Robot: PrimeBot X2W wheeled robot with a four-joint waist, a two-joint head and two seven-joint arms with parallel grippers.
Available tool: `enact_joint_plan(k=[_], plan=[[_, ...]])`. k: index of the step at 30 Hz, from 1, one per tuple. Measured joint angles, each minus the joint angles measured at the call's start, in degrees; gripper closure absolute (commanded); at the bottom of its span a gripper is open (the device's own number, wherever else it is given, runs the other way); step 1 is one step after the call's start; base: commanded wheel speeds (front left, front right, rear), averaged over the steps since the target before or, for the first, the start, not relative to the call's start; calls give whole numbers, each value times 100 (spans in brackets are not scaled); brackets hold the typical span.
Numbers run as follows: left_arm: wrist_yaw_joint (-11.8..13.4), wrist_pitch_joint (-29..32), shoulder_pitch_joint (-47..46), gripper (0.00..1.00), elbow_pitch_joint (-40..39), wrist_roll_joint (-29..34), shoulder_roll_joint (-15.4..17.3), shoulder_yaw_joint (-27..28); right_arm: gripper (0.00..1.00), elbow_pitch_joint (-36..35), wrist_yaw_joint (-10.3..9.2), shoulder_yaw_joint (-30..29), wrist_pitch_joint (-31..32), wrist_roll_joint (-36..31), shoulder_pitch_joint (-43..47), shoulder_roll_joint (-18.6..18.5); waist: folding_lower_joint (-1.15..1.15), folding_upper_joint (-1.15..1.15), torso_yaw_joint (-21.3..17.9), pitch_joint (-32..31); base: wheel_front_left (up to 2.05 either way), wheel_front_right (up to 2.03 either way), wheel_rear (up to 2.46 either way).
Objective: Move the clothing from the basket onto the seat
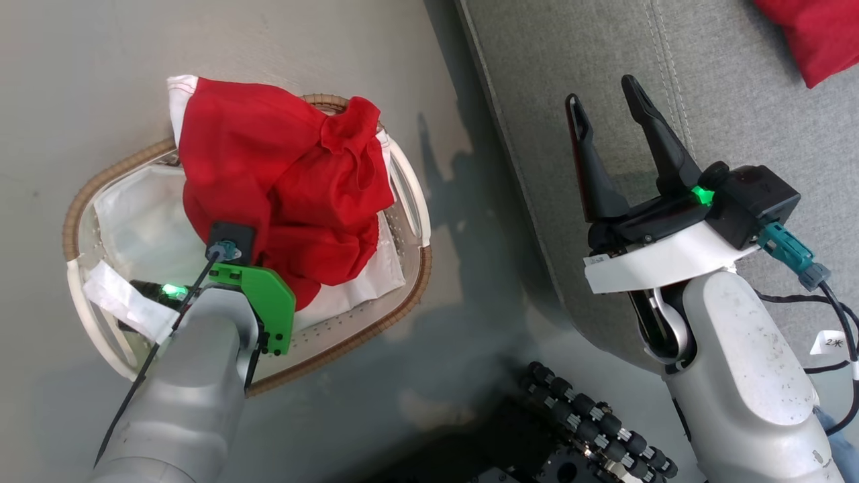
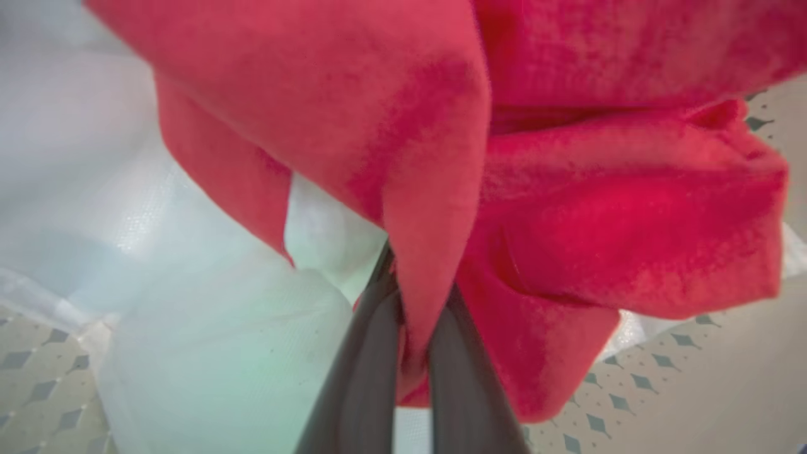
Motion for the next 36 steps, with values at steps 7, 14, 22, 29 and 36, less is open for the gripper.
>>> enact_joint_plan(k=[7, 14, 22, 29, 36], plan=[[-229, -461, 145, 100, -101, -43, -96, -98, 0, 142, 0, -142, 0, -155, 32, 2, 0, 0, 137, -340, 0, 0, 0], [-387, -708, 377, 100, -499, -11, -132, -286, 0, 342, 0, -383, 0, -494, 278, 7, 0, 0, 362, -901, 0, 0, 0], [-447, -730, 626, 100, -1391, 209, -156, -616, 0, 609, 0, -643, 0, -835, 711, 8, -1, 0, 718, -1765, 0, 0, 0], [-471, -731, 640, 100, -2083, 280, 71, -760, 0, 769, 0, -602, 0, -948, 1038, 9, -1, 0, 1025, -2567, 0, 0, 0], [-480, -694, 264, 100, -2626, 144, 241, -1074, 0, 909, 0, -591, 0, -1107, 1412, 7, -1, 0, 1267, -3366, 0, 0, 0]])
